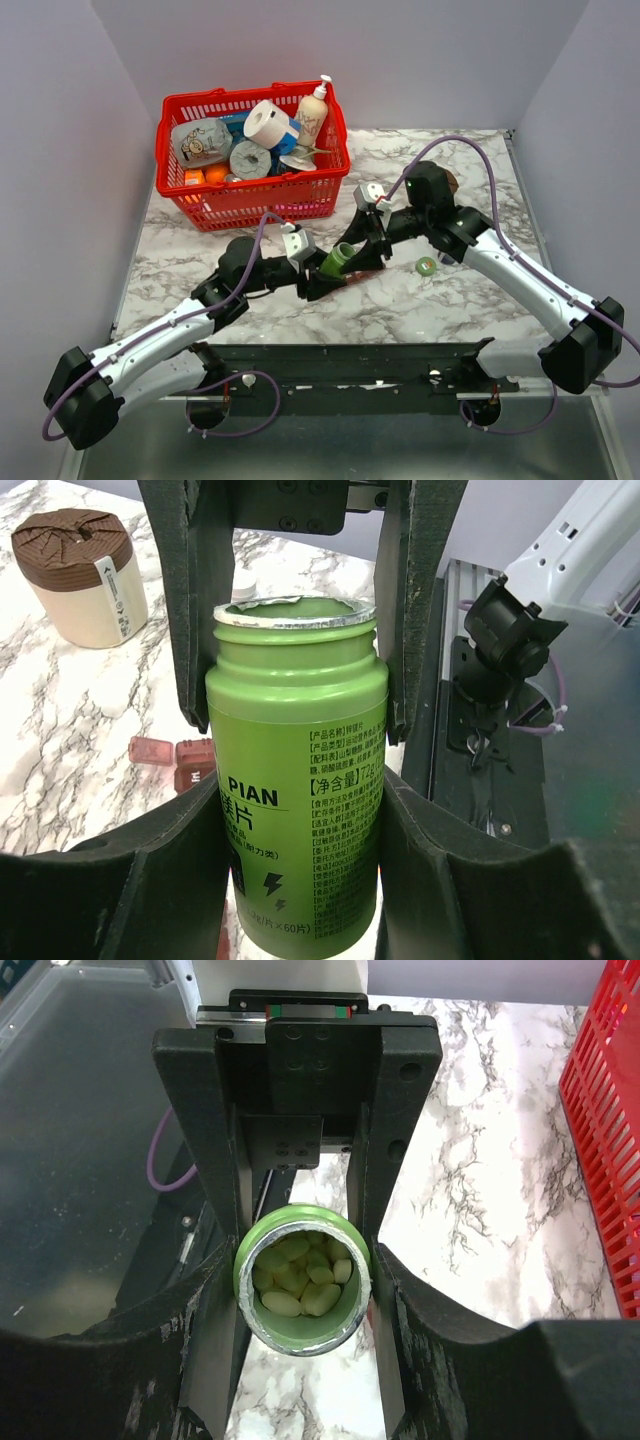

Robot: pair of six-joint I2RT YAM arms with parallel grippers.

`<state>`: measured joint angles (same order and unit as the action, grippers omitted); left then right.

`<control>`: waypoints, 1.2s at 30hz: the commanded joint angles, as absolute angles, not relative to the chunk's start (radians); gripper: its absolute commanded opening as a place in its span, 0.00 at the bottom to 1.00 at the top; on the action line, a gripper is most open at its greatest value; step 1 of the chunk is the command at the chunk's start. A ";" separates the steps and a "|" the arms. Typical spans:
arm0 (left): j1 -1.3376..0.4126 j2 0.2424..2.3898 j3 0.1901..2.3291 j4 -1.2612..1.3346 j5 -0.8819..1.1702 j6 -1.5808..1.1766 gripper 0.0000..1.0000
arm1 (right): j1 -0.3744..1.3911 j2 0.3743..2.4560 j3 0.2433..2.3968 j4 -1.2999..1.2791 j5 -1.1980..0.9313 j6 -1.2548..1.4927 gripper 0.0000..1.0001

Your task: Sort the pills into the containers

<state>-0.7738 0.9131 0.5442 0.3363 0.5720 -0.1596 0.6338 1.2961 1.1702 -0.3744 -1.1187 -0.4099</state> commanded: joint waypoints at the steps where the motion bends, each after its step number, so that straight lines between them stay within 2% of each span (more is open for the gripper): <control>1: -0.738 0.871 0.569 0.299 0.615 -0.126 0.00 | 0.638 1.266 1.154 -0.393 -1.146 -0.425 0.28; 9: -0.732 0.876 0.558 0.325 0.630 -0.144 0.00 | 0.638 1.267 1.163 -0.393 -1.154 -0.419 0.28; 11: -0.732 0.884 0.560 0.322 0.640 -0.140 0.00 | 0.638 1.267 1.164 -0.393 -1.161 -0.416 0.31; 12: -0.732 0.885 0.561 0.313 0.643 -0.129 0.00 | 0.638 1.267 1.173 -0.394 -1.163 -0.407 0.45; 14: -0.732 0.894 0.564 0.299 0.650 -0.114 0.00 | 0.635 1.267 1.192 -0.397 -1.181 -0.394 0.65; 15: -0.732 0.897 0.565 0.282 0.650 -0.097 0.00 | 0.632 1.269 1.230 -0.405 -1.190 -0.379 0.83; 17: -0.732 0.894 0.554 0.278 0.652 -0.081 0.00 | 0.594 1.269 1.282 -0.428 -1.236 -0.354 0.99; 21: -0.729 0.829 0.512 0.349 0.617 -0.086 0.00 | 0.464 1.246 1.407 -0.468 -1.270 -0.324 1.00; 24: -0.724 0.756 0.482 0.487 0.582 -0.150 0.00 | 0.364 1.194 1.405 -0.494 -1.192 -0.347 1.00; 29: -0.710 0.666 0.462 0.788 0.427 -0.300 0.00 | 0.267 1.109 1.219 -0.489 -1.046 -0.408 1.00; 33: -0.692 0.661 0.469 1.123 0.270 -0.405 0.00 | 0.232 1.085 1.094 -0.419 -1.039 -0.399 1.00; 36: -0.672 0.683 0.491 1.277 0.197 -0.486 0.00 | 0.216 1.088 1.042 -0.371 -1.037 -0.396 1.00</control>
<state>-0.6975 0.6704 0.4625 0.8742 0.3706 -0.3347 0.2367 1.0809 1.1107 -0.4301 -1.0760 -0.3901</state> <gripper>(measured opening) 0.600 0.995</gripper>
